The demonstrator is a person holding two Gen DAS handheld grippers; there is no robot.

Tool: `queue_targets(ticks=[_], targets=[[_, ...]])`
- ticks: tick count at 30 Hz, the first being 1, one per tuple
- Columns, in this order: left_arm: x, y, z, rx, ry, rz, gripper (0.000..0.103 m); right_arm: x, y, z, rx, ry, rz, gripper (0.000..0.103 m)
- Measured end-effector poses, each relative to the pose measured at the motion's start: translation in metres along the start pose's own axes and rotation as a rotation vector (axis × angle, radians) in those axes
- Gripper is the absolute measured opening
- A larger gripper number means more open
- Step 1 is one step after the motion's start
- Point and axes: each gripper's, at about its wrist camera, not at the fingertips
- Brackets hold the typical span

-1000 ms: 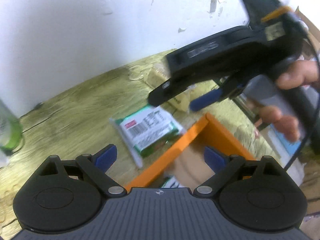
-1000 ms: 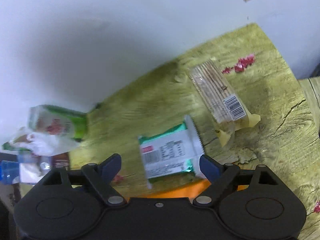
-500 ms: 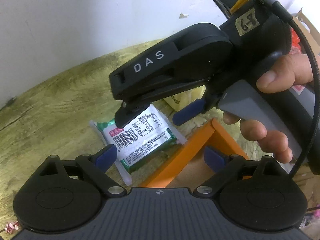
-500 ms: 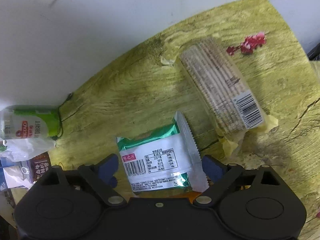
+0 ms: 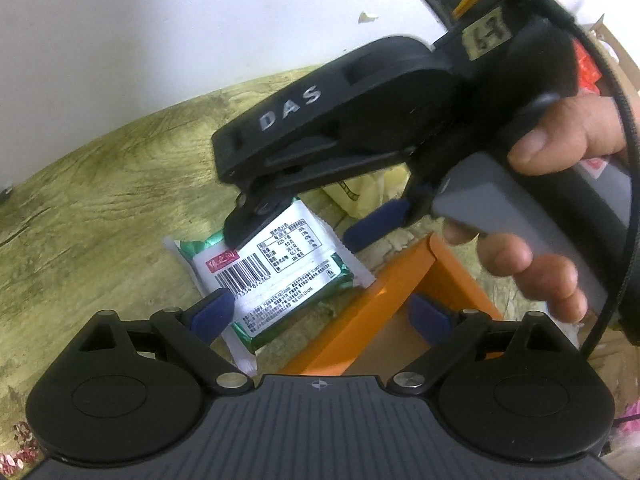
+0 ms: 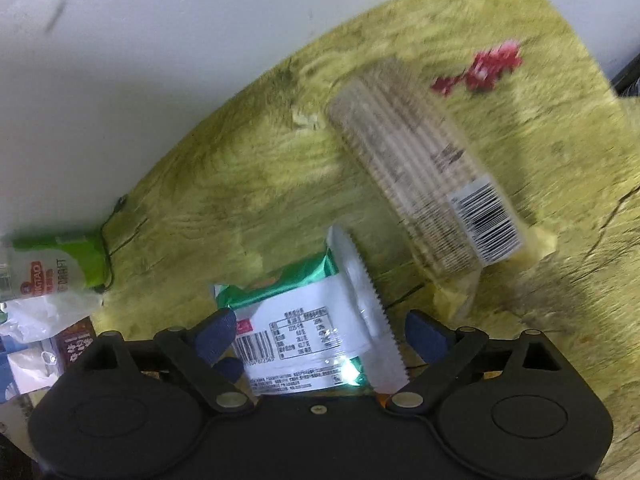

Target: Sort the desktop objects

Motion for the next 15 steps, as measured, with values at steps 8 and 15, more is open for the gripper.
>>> queue_targets(ticks=[8,15], targets=[[-0.001,-0.001,-0.002,-0.007,-0.005,0.002,0.099,-0.002,-0.004,0.002,0.023,0.046,0.122,0.099],[-0.003,0.0,-0.006,-0.018,-0.015,0.014,0.1,-0.016,-0.005,0.002,0.032,0.035,0.229,0.099]])
Point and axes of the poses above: each gripper's, at about its wrist camera, not at the fingertips, and x roughly the way its jaws point, y to its left, z to its top, and after that the axes turned 14 degrees about -z, right-handed
